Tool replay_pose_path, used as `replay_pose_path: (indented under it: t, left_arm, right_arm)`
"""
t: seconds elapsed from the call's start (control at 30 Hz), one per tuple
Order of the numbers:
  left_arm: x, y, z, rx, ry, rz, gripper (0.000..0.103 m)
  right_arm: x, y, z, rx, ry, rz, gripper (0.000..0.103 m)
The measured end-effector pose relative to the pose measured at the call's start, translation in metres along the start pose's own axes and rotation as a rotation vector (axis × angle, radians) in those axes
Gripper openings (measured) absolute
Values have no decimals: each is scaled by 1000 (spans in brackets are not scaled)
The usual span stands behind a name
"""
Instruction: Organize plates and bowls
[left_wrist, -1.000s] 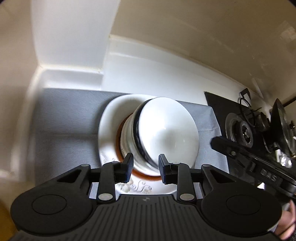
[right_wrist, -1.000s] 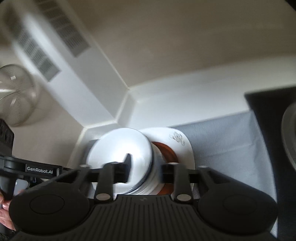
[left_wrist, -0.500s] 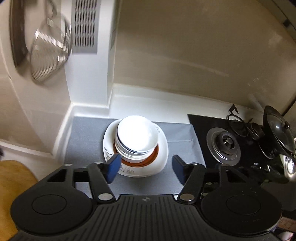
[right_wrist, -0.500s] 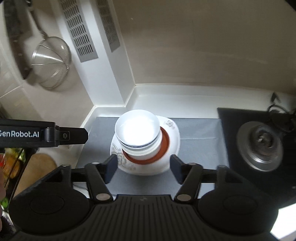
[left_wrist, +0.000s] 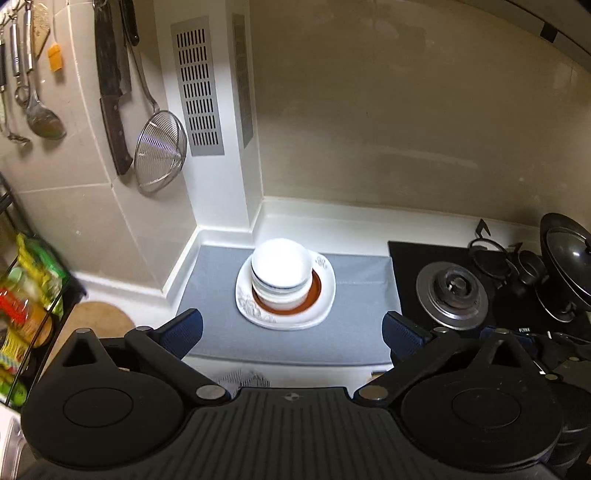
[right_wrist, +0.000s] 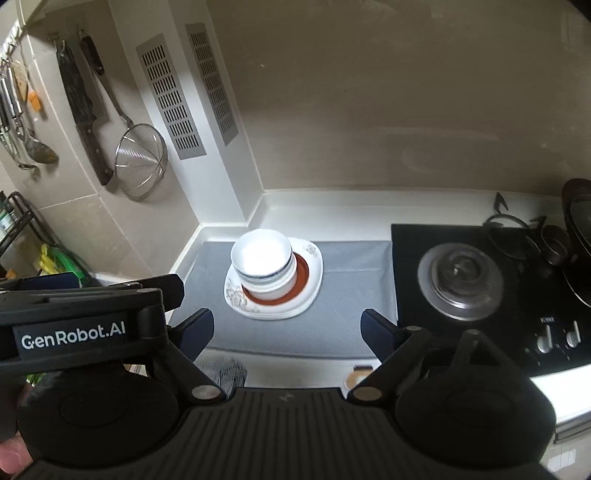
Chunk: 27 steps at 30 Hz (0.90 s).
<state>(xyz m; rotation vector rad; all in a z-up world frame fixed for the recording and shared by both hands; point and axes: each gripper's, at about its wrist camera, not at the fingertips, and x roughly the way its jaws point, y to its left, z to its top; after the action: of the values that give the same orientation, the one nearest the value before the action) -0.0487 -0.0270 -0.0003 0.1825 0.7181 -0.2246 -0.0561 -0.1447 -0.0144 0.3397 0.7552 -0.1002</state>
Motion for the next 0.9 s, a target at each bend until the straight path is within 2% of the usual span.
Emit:
replay_pose_path:
  t: [0.17, 0.37, 0.9]
  left_arm:
    - [-22, -13, -15, 0, 1, 47, 103]
    - [-35, -24, -24, 8, 9, 61, 103]
    - [-49, -37, -29, 36, 17, 107, 103]
  right_arm:
    - [-16, -7, -14, -10, 7, 2, 90]
    - [-29, -12, -23, -5, 12, -4, 90]
    - [-42, -20, -30, -15, 3, 1, 93]
